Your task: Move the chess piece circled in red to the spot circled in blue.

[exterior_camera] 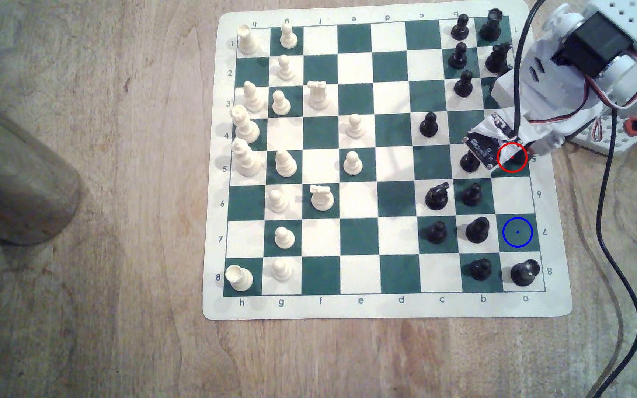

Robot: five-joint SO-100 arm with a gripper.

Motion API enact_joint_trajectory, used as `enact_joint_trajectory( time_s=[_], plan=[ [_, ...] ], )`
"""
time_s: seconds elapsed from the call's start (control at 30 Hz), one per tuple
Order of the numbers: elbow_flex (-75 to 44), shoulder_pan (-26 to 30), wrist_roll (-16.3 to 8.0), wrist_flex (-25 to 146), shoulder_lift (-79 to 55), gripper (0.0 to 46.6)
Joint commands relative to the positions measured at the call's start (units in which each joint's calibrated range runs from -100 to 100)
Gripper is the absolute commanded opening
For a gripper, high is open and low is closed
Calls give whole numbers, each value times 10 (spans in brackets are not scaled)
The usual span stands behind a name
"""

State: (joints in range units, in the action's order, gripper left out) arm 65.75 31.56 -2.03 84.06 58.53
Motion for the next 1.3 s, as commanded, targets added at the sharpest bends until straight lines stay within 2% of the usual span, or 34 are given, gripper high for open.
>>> enact_joint_trajectory(
  time_s=[0.0, 0.2, 0.4, 0.63, 1.0, 1.27],
  plan=[
    [-131, -13, -3, 63, 34, 3],
    [-245, -6, -8, 104, 37, 3],
    [-305, 40, -34, 55, 26, 3],
    [-260, 79, -42, -27, 32, 3],
    [-155, 156, -56, -160, -51, 3],
    [-115, 174, -59, -199, -72, 3]
  ],
)
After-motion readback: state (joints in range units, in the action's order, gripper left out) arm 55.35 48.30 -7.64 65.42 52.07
